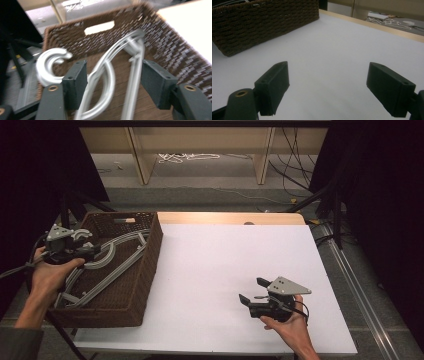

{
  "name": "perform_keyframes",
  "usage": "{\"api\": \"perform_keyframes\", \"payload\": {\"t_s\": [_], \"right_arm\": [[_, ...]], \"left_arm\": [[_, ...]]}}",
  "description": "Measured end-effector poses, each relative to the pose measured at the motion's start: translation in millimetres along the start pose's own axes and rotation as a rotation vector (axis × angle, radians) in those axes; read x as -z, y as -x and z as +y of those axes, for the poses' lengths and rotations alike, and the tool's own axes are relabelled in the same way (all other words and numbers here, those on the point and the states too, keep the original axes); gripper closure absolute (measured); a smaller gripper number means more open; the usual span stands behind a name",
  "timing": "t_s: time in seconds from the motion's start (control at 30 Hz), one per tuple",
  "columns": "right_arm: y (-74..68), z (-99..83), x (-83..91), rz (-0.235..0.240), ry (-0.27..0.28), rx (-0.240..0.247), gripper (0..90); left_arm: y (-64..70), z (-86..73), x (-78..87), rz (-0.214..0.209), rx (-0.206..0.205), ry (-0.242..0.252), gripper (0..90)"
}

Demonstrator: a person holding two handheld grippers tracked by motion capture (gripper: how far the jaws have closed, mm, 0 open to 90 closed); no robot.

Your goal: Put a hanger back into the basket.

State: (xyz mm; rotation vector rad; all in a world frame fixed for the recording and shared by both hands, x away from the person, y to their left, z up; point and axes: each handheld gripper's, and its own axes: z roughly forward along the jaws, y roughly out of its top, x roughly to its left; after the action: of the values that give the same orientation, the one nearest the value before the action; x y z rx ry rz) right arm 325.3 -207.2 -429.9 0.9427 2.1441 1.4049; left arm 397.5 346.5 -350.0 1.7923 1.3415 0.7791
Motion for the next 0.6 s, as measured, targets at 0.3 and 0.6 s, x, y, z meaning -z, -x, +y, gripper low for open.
{"api": "perform_keyframes", "payload": {"t_s": [0.3, 0.6], "right_arm": [[-1.2, 0.5, 1.1, -0.004, -0.011, -0.005, 18.4], [-2.3, -0.6, -0.2, 0.018, 0.023, -0.027, 16.3]], "left_arm": [[50.2, 4.9, 20.2, -0.124, 0.052, 0.131, 22.6], [109.9, 1.3, 27.6, -0.286, 0.019, 0.206, 16.4]]}}
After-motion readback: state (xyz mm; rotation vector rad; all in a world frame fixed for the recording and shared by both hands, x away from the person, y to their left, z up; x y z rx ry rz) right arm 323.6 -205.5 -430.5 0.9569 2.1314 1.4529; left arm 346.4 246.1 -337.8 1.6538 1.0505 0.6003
